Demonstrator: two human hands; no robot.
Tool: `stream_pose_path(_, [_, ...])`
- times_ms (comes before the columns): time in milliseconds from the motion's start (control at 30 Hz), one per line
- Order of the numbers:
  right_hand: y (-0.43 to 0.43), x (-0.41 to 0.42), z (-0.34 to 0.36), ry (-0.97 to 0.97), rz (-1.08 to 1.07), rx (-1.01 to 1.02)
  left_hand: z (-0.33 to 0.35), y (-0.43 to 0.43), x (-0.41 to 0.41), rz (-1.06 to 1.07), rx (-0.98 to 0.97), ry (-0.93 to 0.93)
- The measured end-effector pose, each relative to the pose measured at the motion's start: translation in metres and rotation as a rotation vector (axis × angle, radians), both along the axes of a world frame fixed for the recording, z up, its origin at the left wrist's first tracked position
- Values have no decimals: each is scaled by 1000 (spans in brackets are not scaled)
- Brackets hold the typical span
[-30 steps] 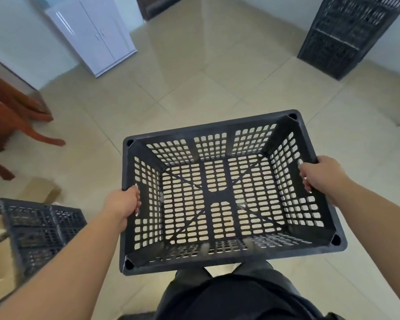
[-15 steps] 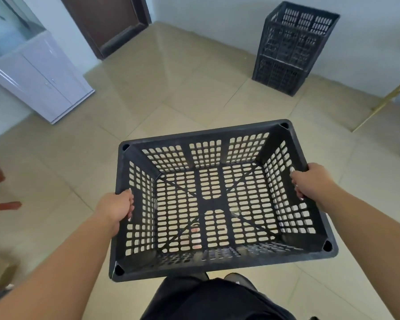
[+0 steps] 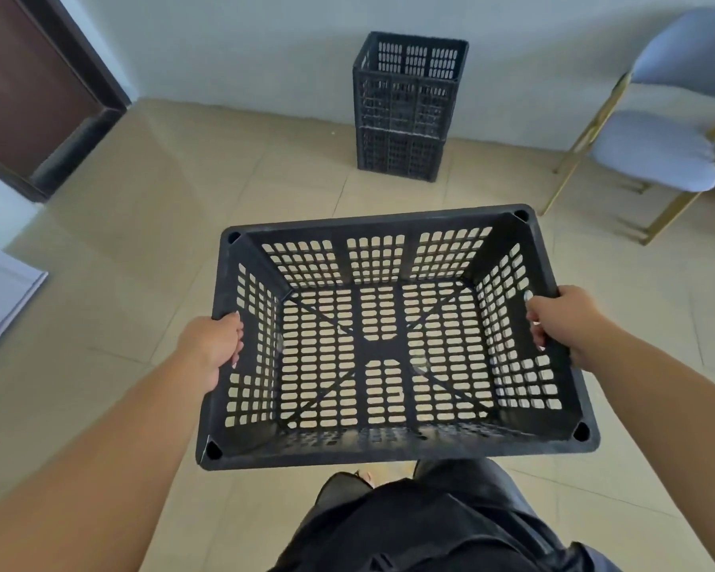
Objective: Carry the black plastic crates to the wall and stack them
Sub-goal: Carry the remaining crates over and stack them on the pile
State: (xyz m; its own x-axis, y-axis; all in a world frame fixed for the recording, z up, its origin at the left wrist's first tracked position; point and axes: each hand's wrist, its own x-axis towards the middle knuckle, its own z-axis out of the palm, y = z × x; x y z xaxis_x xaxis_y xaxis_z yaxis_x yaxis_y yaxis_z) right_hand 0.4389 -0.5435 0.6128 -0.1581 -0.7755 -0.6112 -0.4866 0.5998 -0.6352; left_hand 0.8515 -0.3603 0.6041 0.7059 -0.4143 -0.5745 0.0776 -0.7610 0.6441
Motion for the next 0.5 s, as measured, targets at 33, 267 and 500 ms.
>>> stream_pose_path(33, [-12, 1, -2, -1, -24, 0, 1, -20, 6, -16, -6, -4])
stream_pose_path(267, [-129, 7, -24, -60, -146, -26, 14, -164, 25, -115, -20, -10])
stream_pose_path(500, [-264, 32, -11, -101, -145, 10, 43, -292, 46, -149, 9, -65])
